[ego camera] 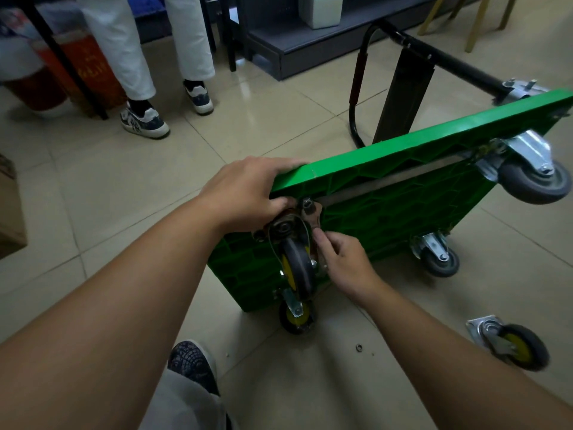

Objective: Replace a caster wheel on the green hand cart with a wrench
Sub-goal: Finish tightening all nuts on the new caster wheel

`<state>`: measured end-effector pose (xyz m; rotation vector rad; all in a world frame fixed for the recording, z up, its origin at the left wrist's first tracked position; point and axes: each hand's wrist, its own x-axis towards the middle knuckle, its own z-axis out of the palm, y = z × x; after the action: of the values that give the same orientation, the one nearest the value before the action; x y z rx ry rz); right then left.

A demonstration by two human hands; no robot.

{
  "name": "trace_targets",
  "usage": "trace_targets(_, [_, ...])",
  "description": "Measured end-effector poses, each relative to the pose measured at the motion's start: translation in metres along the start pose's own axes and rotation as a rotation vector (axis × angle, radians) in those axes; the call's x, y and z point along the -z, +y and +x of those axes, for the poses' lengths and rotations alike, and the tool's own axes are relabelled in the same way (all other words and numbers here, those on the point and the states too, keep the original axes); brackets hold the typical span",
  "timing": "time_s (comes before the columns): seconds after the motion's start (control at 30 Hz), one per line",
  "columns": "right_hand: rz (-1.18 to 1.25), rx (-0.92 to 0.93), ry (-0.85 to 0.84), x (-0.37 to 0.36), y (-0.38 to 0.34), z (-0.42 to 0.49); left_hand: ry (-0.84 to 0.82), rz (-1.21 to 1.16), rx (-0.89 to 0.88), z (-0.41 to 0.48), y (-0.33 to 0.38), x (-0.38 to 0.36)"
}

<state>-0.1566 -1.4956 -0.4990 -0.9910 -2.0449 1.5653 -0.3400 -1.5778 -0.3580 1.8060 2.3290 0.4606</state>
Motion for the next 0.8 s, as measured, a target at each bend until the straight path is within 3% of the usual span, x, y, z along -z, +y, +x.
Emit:
trace_targets(0.07, [-0.133, 0.015, 0.025, 0.015, 0.01, -0.006, -0.001, -0.009, 0.004, -0.001, 0.0, 0.0])
trace_targets(0.17, [-0.569, 0.123, 0.091, 0.056, -0.004, -0.014, 0.006, -0.021, 0.002, -0.001, -0.002, -0.001])
trace_targets(0.3, [-1.252, 0.627, 0.165, 0.101, -0.105, -0.004, 0.002, -0.012, 0.02, -0.001, -0.003, -0.002])
trace_targets(0.4, [-1.654, 0.857, 0.066, 0.105, -0.18, 0.01, 0.0, -0.02, 0.024, -0.002, -0.001, -0.002])
trace_targets(0.47, [-1.784, 0.93, 0.007, 0.098, -0.207, 0.017, 0.009, -0.024, 0.019, -0.002, 0.0, -0.001])
trace_targets(0.63, [-1.849, 1.108, -0.081, 0.072, -0.222, 0.023, 0.036, -0.017, -0.007, -0.004, 0.003, 0.0])
trace_targets(0.8, [-1.898, 1.11, -0.104, 0.069, -0.209, 0.025, 0.035, -0.007, -0.009, -0.003, 0.003, 0.0])
